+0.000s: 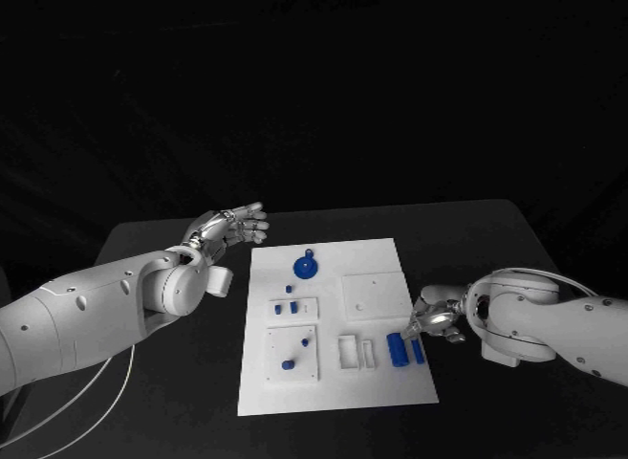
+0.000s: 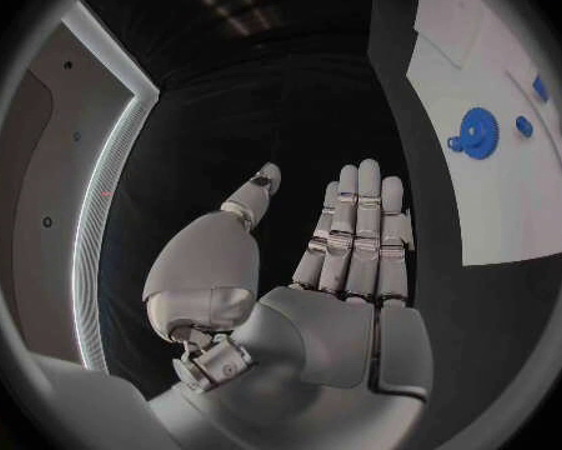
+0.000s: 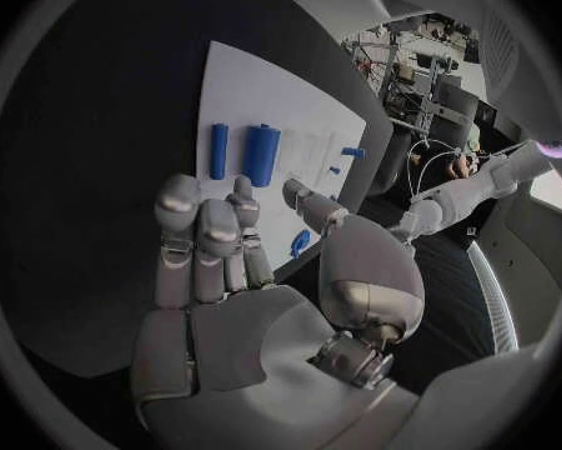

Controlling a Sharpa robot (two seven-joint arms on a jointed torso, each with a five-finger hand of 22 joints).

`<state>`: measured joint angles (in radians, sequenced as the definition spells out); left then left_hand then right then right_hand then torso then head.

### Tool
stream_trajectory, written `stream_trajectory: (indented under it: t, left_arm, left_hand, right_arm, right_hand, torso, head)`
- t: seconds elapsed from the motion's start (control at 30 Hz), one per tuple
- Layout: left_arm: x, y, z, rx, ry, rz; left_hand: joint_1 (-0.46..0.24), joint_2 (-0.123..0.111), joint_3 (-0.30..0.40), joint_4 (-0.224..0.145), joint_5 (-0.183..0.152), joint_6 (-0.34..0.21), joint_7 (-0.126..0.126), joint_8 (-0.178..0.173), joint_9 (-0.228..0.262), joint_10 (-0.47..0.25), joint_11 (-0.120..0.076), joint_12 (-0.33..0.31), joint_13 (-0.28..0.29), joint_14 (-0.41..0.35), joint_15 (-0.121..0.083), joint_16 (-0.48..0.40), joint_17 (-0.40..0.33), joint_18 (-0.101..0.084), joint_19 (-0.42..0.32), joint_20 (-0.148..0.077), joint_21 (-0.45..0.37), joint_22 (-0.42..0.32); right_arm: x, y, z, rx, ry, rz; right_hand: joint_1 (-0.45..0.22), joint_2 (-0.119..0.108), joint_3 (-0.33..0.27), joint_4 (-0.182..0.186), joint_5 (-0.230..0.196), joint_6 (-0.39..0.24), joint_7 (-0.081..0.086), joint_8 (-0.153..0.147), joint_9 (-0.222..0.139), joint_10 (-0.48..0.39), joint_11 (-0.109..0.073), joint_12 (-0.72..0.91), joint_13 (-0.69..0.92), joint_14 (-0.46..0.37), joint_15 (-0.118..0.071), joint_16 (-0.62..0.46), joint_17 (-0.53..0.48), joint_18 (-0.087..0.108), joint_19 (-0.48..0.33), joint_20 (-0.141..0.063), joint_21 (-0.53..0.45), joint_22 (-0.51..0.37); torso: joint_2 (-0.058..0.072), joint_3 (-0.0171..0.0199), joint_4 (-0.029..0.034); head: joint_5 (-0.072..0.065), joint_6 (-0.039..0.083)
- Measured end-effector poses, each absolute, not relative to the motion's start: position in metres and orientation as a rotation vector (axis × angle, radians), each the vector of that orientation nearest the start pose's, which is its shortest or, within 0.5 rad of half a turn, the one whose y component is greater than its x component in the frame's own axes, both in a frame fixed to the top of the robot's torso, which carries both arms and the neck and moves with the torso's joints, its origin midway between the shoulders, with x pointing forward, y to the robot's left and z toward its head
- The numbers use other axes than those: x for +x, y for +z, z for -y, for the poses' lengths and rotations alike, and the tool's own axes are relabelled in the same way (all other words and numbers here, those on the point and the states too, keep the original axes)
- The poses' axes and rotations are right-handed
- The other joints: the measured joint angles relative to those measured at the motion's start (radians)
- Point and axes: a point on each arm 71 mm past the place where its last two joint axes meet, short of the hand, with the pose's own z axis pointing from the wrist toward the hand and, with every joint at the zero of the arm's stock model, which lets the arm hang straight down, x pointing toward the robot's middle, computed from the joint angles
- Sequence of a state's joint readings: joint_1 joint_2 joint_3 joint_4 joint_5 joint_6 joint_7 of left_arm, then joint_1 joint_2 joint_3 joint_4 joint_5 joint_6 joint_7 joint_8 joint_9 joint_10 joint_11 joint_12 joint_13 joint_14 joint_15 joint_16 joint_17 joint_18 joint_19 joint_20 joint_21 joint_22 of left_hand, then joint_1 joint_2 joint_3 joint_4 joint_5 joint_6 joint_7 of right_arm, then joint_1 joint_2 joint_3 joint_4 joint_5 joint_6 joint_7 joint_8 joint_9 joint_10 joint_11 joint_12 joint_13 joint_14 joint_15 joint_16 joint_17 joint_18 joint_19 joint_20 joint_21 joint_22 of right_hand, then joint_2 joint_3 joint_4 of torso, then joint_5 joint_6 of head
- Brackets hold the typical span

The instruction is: Assemble the parts on the task board

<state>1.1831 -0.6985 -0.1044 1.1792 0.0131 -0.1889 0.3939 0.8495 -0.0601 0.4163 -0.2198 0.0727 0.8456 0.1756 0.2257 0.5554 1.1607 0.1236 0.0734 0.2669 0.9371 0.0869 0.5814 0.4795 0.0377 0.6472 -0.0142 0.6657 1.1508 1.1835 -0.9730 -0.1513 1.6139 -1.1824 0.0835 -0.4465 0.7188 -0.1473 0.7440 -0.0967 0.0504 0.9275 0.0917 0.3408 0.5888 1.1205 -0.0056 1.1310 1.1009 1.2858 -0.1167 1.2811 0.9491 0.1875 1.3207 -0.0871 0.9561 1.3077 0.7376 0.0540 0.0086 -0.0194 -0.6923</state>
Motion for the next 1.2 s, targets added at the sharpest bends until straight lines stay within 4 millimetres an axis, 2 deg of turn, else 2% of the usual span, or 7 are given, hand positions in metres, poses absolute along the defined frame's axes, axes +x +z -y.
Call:
stream_trajectory:
  t: [0.3,0.43,0.7,1.1,1.13,1.17,1.2]
  left_arm:
    - [0.535,-0.23,-0.237,-1.159,-1.432,-1.454]
    - [0.534,-0.23,-0.238,-1.16,-1.432,-1.454]
    - [0.534,-0.23,-0.238,-1.16,-1.433,-1.454]
    - [0.534,-0.23,-0.238,-1.16,-1.435,-1.456]
    - [0.534,-0.23,-0.238,-1.16,-1.435,-1.456]
    - [0.534,-0.23,-0.238,-1.161,-1.435,-1.456]
    - [0.534,-0.23,-0.238,-1.161,-1.435,-1.456]
  left_hand:
    - [-0.008,0.0,-0.003,0.003,0.0,-0.004,0.004,0.0,0.0,-0.003,0.003,0.0,-0.001,0.0,0.0,-0.001,0.002,0.0,0.0,0.0,0.0,0.0]
    - [-0.008,0.0,-0.003,0.003,0.0,-0.004,0.004,0.0,-0.001,-0.003,0.003,0.0,-0.001,0.0,0.0,-0.004,0.002,0.0,0.0,0.0,0.0,0.0]
    - [-0.008,0.0,-0.003,0.003,0.0,-0.003,0.004,0.0,-0.001,-0.003,0.003,0.0,-0.001,0.0,0.0,-0.004,0.003,0.0,0.0,0.0,-0.002,0.0]
    - [-0.011,0.003,-0.003,0.003,0.0,-0.003,0.004,0.0,-0.002,-0.003,0.003,0.0,-0.001,0.0,0.0,-0.004,0.004,0.0,0.0,0.0,-0.004,0.0]
    - [-0.011,0.003,-0.003,0.003,0.0,-0.003,0.004,0.0,-0.002,-0.003,0.003,0.0,-0.001,0.0,0.0,-0.004,0.004,0.0,0.0,0.0,-0.004,0.0]
    - [-0.011,0.003,-0.003,0.003,0.0,-0.003,0.004,0.0,-0.002,-0.003,0.003,0.0,-0.001,0.0,0.0,-0.004,0.004,0.0,0.0,0.0,-0.004,0.0]
    - [-0.011,0.003,-0.003,0.003,0.0,-0.003,0.004,0.0,-0.002,-0.003,0.003,0.0,-0.001,0.0,0.0,-0.004,0.004,0.0,0.0,0.0,-0.004,0.0]
  right_arm:
    - [0.429,-0.277,0.256,0.105,0.304,-2.398]
    - [0.426,-0.285,0.249,0.096,0.31,-2.416]
    - [0.424,-0.296,0.236,0.087,0.331,-2.437]
    - [0.43,-0.302,0.217,0.096,0.367,-2.42]
    - [0.43,-0.303,0.216,0.098,0.371,-2.419]
    - [0.43,-0.304,0.215,0.099,0.372,-2.417]
    - [0.43,-0.305,0.214,0.102,0.373,-2.415]
  right_hand:
    - [-0.02,0.001,0.003,-0.003,0.0,0.0,0.0,0.0,0.007,0.0,0.0,0.0,0.006,0.0,0.0,0.0,0.007,0.0,-0.005,-0.002,0.005,0.0]
    - [-0.025,0.007,0.005,-0.005,0.0,0.0,0.0,0.001,0.008,0.0,0.0,0.0,0.008,0.0,0.0,0.0,0.009,0.0,-0.005,-0.002,0.006,0.0]
    - [-0.03,0.001,0.011,-0.017,0.0,0.001,-0.001,0.002,0.015,0.0,0.0,0.0,0.011,0.0,0.0,0.0,0.011,0.0,-0.01,-0.004,0.012,0.0]
    - [-0.03,0.001,0.015,-0.032,0.0,0.009,0.01,-0.005,0.019,0.0,0.0,-0.002,0.015,0.001,0.001,0.0,0.014,0.0,-0.01,-0.004,0.012,0.0]
    - [-0.036,-0.004,0.014,-0.033,0.0,0.009,0.011,-0.005,0.078,0.0,0.0,-0.003,0.016,0.001,0.001,0.0,0.014,0.0,-0.01,-0.004,0.012,0.0]
    - [-0.04,-0.005,0.012,-0.035,0.0,0.009,0.011,-0.005,0.106,0.0,0.0,-0.006,0.016,0.001,0.001,-0.001,0.015,0.0,-0.01,-0.004,0.012,0.0]
    - [-0.044,-0.001,0.012,-0.035,0.0,0.01,0.012,-0.005,0.164,0.0,0.0,-0.006,0.016,0.001,0.001,-0.004,0.015,0.0,-0.01,-0.004,0.012,0.0]
  torso:
    - [0.001,-0.0022,0.0001]
    - [0.002,-0.0022,0.0006]
    - [0.002,-0.0012,0.0012]
    - [0.003,-0.0007,0.0006]
    - [0.003,-0.0007,0.0006]
    - [0.003,-0.0008,0.0006]
    - [0.003,-0.0007,0.0006]
  head:
    - [-0.002,-0.003]
    - [-0.001,-0.005]
    - [0.003,-0.01]
    - [0.005,-0.015]
    - [0.005,-0.015]
    - [0.005,-0.015]
    - [0.005,-0.015]
